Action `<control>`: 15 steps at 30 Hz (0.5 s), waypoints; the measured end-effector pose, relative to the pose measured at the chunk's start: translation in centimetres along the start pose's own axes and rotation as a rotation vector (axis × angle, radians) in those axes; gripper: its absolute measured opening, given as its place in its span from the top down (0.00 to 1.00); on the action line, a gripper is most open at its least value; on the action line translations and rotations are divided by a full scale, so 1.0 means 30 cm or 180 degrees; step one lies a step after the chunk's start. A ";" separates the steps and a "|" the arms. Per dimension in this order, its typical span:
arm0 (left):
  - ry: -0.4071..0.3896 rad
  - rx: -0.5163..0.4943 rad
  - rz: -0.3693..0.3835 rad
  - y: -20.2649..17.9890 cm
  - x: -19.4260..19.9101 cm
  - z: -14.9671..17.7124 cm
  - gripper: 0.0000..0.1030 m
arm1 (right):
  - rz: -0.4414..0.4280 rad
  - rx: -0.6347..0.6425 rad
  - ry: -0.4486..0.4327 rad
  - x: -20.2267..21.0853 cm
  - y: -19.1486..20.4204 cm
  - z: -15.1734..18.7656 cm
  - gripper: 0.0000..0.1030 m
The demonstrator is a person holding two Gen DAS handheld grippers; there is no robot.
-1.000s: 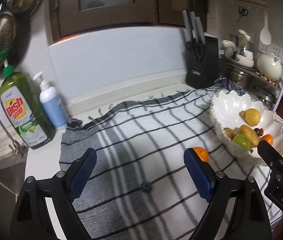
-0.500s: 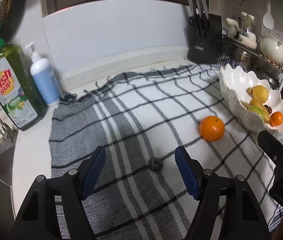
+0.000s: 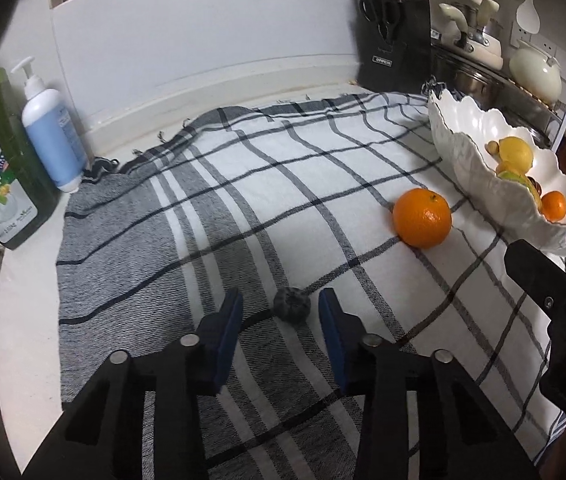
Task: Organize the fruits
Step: 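Lower the left tool onto the dark round fruit and grasp it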
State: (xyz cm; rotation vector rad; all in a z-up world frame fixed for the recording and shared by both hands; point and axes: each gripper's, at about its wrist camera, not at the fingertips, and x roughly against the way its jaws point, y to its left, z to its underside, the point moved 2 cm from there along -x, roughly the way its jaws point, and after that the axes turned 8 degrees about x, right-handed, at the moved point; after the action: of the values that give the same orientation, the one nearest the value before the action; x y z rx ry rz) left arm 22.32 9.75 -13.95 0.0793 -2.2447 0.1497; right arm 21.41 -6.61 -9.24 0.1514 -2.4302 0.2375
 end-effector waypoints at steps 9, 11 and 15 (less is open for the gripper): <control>0.0041 -0.0032 0.0063 -0.005 -0.027 0.004 0.71 | 0.0026 0.0009 0.0022 -0.012 0.002 0.007 0.09; 0.0028 -0.0035 0.0058 -0.003 -0.030 0.002 0.72 | 0.0020 0.0004 0.0033 -0.018 0.001 0.010 0.09; 0.0045 -0.0043 0.0075 -0.007 -0.040 0.006 0.72 | 0.0000 -0.0014 0.0063 -0.031 -0.003 0.016 0.09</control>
State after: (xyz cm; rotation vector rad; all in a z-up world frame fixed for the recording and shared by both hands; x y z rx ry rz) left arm 22.96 9.53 -14.99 0.0447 -2.2329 0.1474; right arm 21.84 -6.75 -10.19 0.1465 -2.4110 0.2326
